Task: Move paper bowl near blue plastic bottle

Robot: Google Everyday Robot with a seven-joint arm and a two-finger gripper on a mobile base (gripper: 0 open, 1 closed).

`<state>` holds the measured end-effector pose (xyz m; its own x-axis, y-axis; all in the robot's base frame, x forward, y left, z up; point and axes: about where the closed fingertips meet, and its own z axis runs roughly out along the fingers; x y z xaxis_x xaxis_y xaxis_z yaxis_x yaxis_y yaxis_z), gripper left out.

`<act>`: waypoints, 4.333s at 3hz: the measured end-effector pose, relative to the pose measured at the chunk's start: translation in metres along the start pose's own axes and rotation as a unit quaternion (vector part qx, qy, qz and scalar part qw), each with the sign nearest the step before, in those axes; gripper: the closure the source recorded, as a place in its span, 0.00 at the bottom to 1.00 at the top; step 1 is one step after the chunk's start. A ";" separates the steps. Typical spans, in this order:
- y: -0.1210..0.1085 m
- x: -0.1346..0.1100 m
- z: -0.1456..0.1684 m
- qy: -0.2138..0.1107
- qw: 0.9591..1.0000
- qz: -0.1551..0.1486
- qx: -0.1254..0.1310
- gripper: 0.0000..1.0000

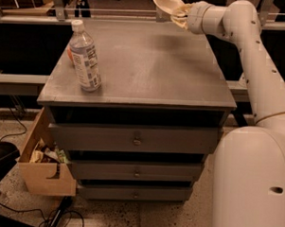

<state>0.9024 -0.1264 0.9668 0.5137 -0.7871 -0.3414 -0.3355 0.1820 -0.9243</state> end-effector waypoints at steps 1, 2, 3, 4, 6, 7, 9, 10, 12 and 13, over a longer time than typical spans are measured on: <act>-0.021 -0.027 -0.037 -0.006 1.000 -0.003 -0.020 1.00; -0.025 -0.086 -0.087 -0.022 0.998 0.019 -0.064 1.00; -0.015 -0.128 -0.116 -0.041 0.993 0.046 -0.101 1.00; 0.001 -0.176 -0.154 -0.052 0.985 0.092 -0.135 1.00; 0.079 -0.229 -0.224 0.008 0.956 0.184 -0.230 1.00; 0.078 -0.230 -0.220 0.004 0.956 0.180 -0.230 1.00; 0.100 -0.218 -0.198 0.035 0.961 0.121 -0.248 1.00; 0.133 -0.208 -0.194 0.053 0.954 0.084 -0.281 1.00; 0.180 -0.214 -0.165 0.030 0.947 0.053 -0.315 1.00; 0.198 -0.234 -0.140 -0.010 0.945 0.060 -0.322 1.00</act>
Offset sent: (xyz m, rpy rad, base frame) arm -0.1685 0.0198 0.0898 -0.0393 0.1702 0.0962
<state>0.6054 0.0114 0.8874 0.4535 -0.7713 -0.4466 -0.8001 -0.1316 -0.5852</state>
